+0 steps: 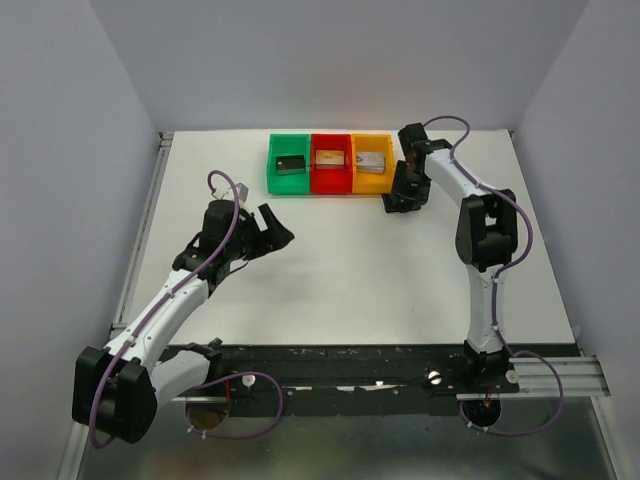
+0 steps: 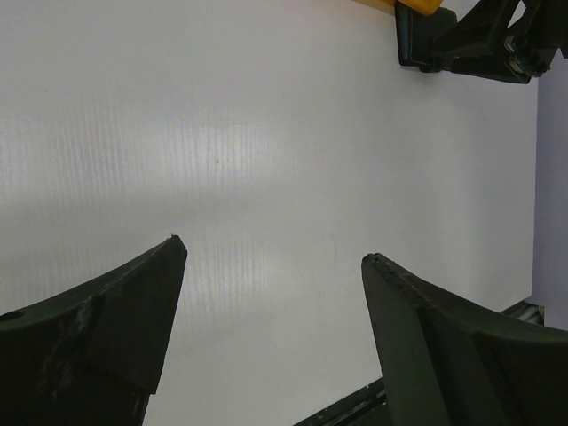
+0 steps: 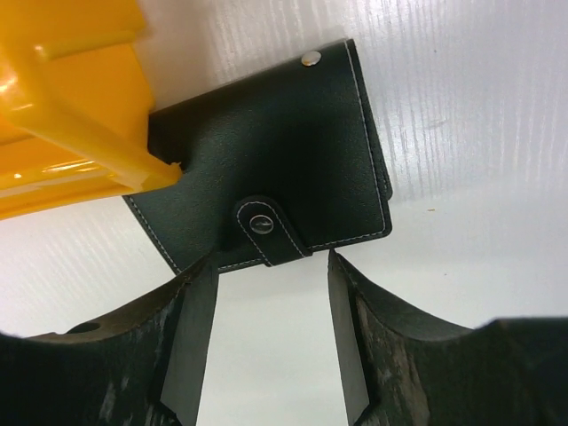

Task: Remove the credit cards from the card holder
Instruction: Move the card holder to the center of the board.

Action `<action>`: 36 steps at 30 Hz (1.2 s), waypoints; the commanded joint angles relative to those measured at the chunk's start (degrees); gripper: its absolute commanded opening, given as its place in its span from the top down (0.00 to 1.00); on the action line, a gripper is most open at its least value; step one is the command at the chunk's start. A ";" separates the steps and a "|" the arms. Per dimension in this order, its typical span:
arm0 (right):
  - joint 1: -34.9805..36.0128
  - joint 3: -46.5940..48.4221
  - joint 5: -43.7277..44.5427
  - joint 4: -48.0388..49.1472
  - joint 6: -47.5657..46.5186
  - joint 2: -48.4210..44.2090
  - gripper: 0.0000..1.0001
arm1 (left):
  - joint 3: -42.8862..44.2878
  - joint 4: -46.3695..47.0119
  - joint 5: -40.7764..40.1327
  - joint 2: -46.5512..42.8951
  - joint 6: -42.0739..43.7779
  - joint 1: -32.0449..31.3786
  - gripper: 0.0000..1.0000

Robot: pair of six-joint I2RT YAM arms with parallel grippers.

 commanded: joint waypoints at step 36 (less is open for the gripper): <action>2.37 11.20 2.09 -10.32 -7.30 8.03 0.53 | 0.20 0.60 -1.11 -0.28 0.30 -0.79 0.07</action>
